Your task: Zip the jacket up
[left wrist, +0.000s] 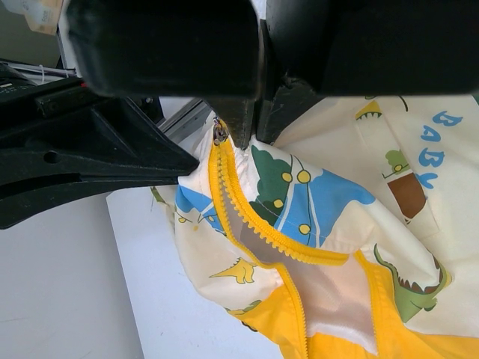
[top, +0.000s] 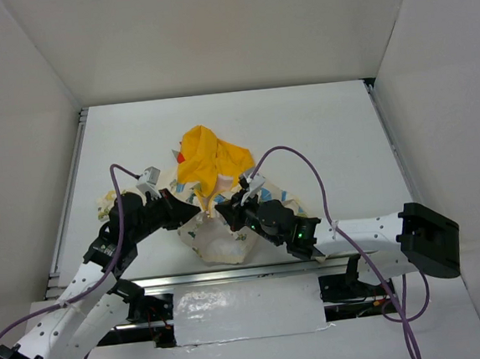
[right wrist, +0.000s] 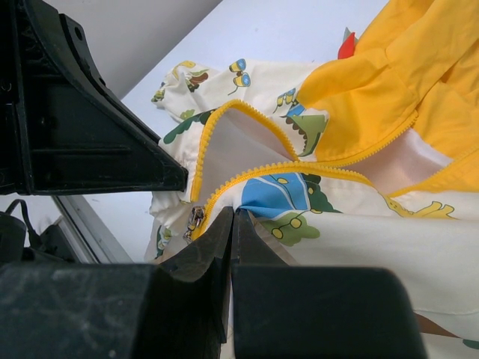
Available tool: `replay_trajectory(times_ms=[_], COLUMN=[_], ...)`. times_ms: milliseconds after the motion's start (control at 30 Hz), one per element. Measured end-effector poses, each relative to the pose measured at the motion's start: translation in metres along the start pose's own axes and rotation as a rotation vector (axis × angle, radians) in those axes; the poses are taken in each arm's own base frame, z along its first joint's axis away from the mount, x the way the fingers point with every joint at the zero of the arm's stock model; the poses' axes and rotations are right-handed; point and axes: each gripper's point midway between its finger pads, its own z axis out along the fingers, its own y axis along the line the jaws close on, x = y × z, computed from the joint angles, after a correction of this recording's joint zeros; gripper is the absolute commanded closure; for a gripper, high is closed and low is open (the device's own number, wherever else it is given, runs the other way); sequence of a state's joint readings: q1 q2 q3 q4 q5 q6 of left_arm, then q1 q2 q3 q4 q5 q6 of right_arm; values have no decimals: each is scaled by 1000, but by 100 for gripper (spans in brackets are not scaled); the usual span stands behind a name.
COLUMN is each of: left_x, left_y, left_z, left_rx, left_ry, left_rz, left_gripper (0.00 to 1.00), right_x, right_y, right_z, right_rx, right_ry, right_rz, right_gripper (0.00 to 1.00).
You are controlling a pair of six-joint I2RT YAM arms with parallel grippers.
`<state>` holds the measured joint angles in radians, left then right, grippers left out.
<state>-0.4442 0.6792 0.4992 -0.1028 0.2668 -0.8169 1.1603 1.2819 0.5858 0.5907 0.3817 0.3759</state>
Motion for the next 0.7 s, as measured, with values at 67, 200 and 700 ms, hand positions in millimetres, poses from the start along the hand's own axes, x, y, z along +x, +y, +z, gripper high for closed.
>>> replay_trajectory(times_ms=[67, 200, 700], left_x=[0, 2, 4], left_y=[0, 2, 0], left_z=[0, 2, 3], left_rx=[0, -8, 5], left_ry=[1, 10, 24], left_rz=[0, -4, -5], left_gripper=[100, 100, 100], right_x=[0, -1, -3], right_y=[0, -1, -4], right_z=[0, 0, 1], right_rx=[1, 2, 9], right_ry=[0, -2, -7], right_rz=[0, 0, -1], right_gripper=[100, 100, 100])
